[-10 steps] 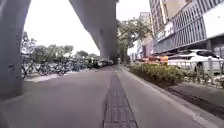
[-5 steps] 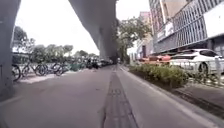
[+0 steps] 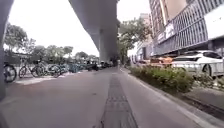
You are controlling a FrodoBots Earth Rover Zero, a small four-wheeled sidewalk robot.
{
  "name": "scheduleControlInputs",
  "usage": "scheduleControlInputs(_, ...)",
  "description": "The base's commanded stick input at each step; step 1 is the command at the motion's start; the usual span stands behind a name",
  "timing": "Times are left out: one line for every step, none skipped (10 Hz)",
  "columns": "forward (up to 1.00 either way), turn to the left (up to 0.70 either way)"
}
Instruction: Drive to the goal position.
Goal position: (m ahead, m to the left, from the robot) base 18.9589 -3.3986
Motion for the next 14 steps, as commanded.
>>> scheduleControlInputs(0.45, 0.0)
scheduleControlInputs(0.45, 0.0)
scheduleControlInputs(0.45, 0.0)
scheduleControlInputs(0.45, 0.0)
scheduleControlInputs(0.45, 0.0)
scheduleControlInputs(0.45, 0.0)
scheduleControlInputs(0.45, 0.0)
scheduleControlInputs(0.45, 0.0)
scheduleControlInputs(0.45, 0.0)
scheduleControlInputs(0.45, 0.0)
scheduleControlInputs(0.45, 0.0)
scheduleControlInputs(0.45, 0.0)
scheduleControlInputs(0.45, 0.0)
scheduleControlInputs(0.45, 0.0)
